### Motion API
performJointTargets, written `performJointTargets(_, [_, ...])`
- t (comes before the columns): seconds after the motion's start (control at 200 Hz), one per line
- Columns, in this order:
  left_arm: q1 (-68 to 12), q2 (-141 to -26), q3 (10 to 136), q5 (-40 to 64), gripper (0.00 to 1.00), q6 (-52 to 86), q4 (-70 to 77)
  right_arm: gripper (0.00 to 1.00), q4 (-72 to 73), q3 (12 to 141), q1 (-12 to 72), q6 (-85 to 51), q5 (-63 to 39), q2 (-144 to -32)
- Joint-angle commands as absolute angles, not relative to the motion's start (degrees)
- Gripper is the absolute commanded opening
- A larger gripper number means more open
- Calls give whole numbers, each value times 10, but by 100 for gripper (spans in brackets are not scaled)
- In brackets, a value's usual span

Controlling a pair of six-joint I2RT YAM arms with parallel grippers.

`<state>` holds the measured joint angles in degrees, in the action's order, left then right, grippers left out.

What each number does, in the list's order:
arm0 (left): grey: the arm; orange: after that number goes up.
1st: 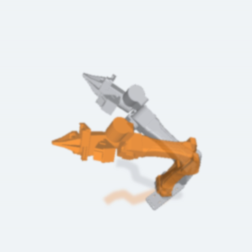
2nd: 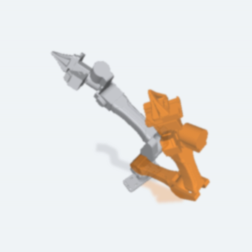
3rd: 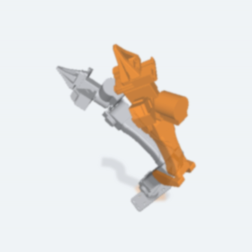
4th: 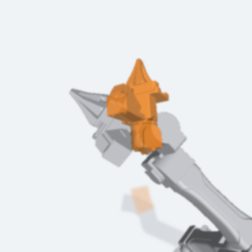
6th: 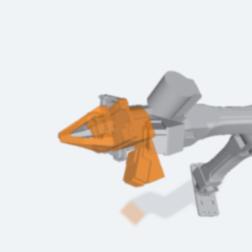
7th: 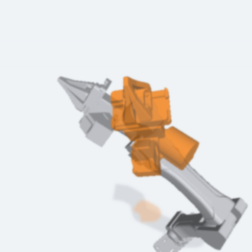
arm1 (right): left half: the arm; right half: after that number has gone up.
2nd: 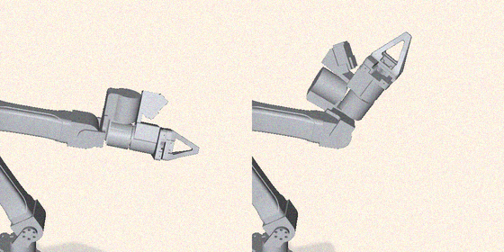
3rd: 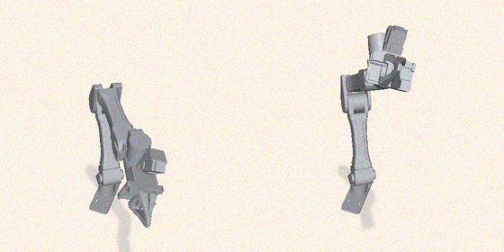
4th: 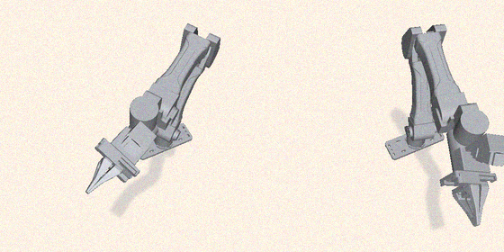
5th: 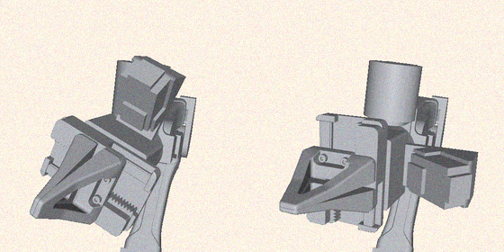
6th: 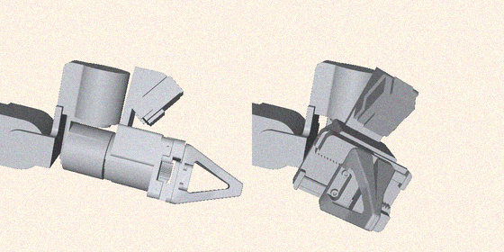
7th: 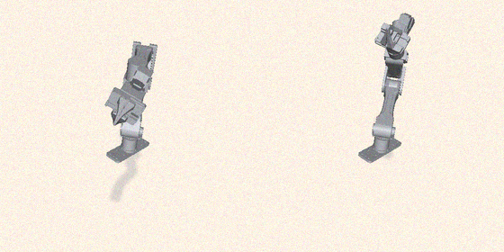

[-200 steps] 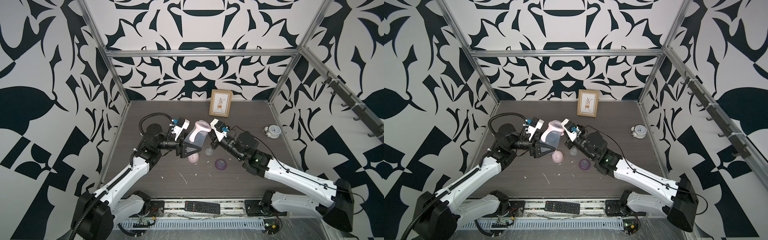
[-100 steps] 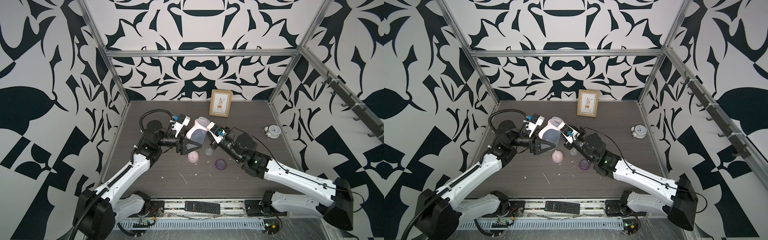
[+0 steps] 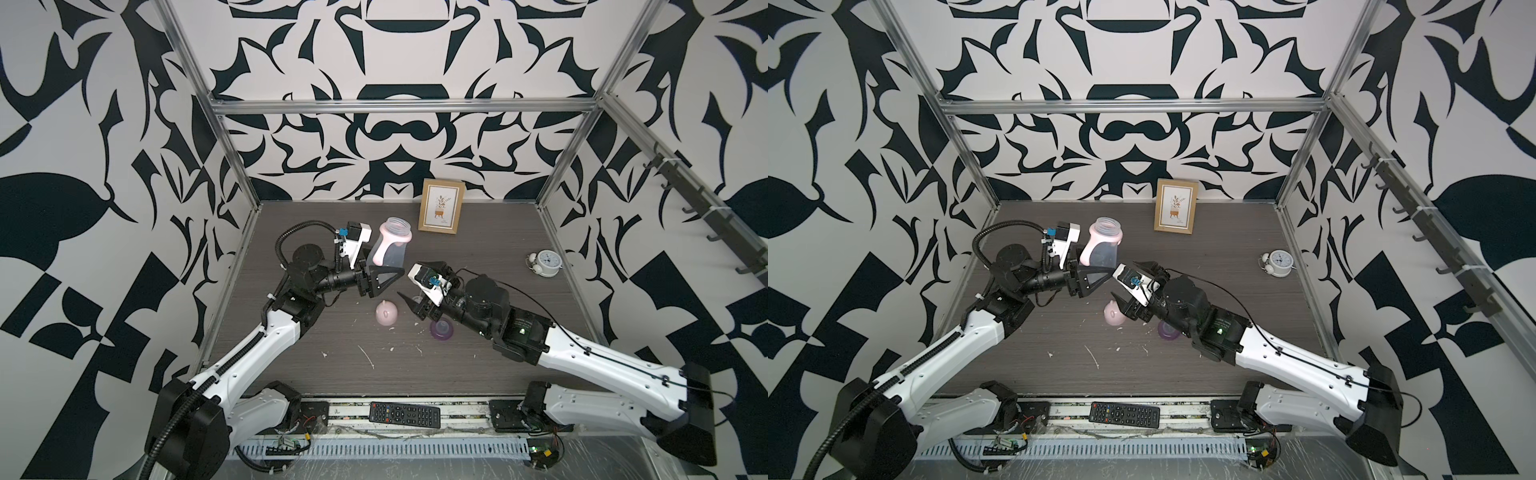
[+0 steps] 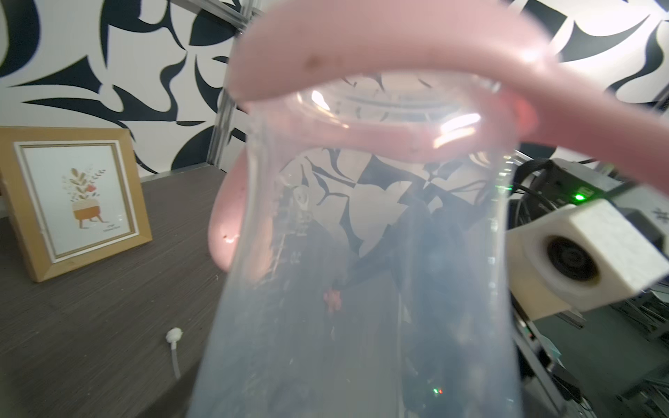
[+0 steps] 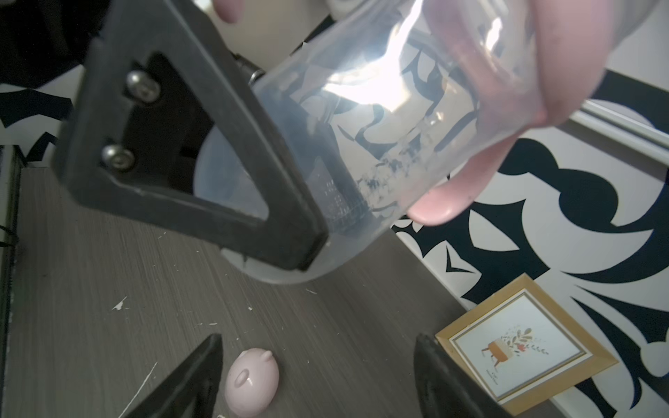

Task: Assemble the baby bottles
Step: Put on the handle of the baby bottle, then pick up the straw from the center of the board.

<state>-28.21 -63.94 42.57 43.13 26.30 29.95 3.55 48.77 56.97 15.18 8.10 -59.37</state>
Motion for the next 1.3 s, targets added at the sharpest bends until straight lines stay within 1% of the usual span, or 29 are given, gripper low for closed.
performJointTargets(0.0, [-284,-638,413,366,0,224,325,84,-5,490,562,78,84,-568])
performJointTargets(0.09, [-284,-624,388,322,0,193,325,79,-62,493,508,3,65,-575])
performJointTargets(0.17, [-284,-605,360,295,0,167,333,72,-95,492,426,-63,-18,-605])
performJointTargets(0.275, [-284,-576,328,285,0,141,333,62,-83,475,362,-108,-91,-653])
performJointTargets(0.355, [-284,-551,307,288,0,132,332,59,-65,469,336,-116,-133,-699])
performJointTargets(0.555, [-284,-480,263,276,0,125,318,57,-55,490,323,-98,-178,-822])
performJointTargets(0.775, [-284,-413,253,254,0,107,253,55,-28,491,313,-102,-205,-899])
performJointTargets(1.13, [-283,-389,254,257,0,99,223,43,48,475,294,-131,-254,-965])
performJointTargets(1.295, [-284,-383,256,259,0,97,212,32,73,465,288,-141,-284,-975])
